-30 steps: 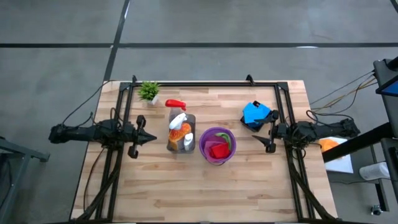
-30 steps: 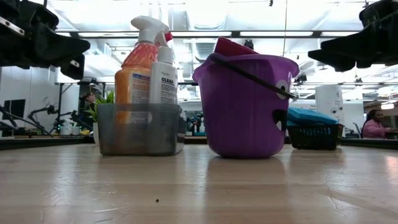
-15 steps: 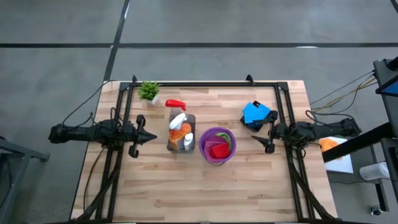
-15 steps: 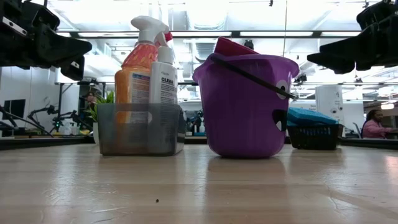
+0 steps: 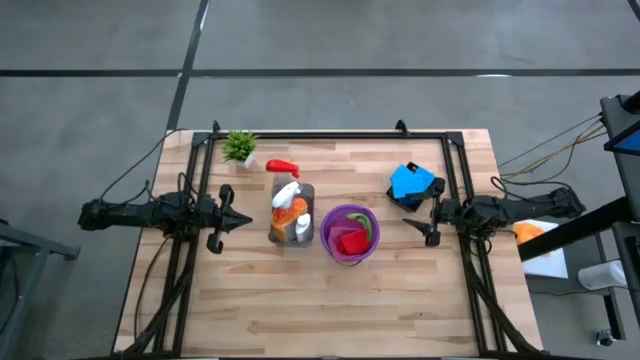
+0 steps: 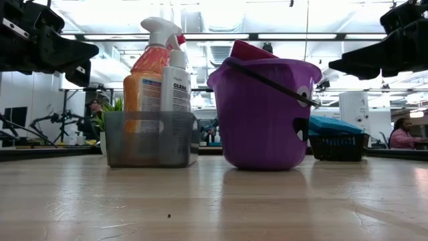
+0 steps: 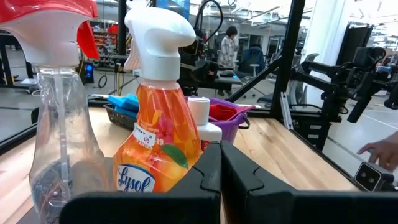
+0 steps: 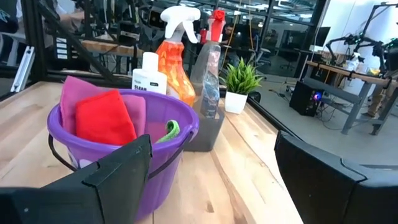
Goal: Pick & Place Kitchen Items
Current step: Return to Home Position
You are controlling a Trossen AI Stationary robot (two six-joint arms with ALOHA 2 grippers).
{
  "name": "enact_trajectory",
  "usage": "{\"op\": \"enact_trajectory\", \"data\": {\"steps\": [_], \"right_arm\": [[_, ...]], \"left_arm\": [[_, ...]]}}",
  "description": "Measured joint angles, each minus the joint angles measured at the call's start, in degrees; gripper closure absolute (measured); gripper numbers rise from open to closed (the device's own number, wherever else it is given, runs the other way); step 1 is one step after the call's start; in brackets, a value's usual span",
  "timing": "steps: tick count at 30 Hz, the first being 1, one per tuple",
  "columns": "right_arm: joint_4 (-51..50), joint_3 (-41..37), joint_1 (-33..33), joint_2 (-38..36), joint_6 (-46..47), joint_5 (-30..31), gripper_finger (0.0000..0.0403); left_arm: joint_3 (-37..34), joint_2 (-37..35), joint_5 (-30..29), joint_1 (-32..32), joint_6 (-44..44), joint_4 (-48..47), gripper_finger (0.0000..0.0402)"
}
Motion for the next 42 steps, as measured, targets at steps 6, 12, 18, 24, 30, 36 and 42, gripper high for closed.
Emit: {"op": "enact_trajectory", "data": {"steps": [6, 12, 18, 24, 30, 36, 42], "right_arm": [[0.2, 0.1, 0.0, 0.9, 0.0, 0.0, 0.0069], [0.3, 0.1, 0.0, 1.2, 0.0, 0.0, 0.0069], [0.4, 0.2, 0.0, 1.2, 0.0, 0.0, 0.0069], [0.4, 0.2, 0.0, 1.2, 0.0, 0.0, 0.0069], [0.4, 0.2, 0.0, 1.2, 0.0, 0.0, 0.0069], [0.4, 0.2, 0.0, 1.2, 0.0, 0.0, 0.0069], [0.4, 0.2, 0.0, 1.2, 0.0, 0.0, 0.0069]], "left_arm": [[0.0, 0.0, 0.0, 0.0, 0.0, 0.0, 0.0401], [0.0, 0.0, 0.0, 0.0, 0.0, 0.0, 0.0401], [0.0, 0.0, 0.0, 0.0, 0.0, 0.0, 0.0401], [0.0, 0.0, 0.0, 0.0, 0.0, 0.0, 0.0401], [0.0, 0.0, 0.0, 0.0, 0.0, 0.0, 0.0401], [0.0, 0.0, 0.0, 0.0, 0.0, 0.0, 0.0401], [0.0, 0.0, 0.0, 0.0, 0.0, 0.0, 0.0401]]}}
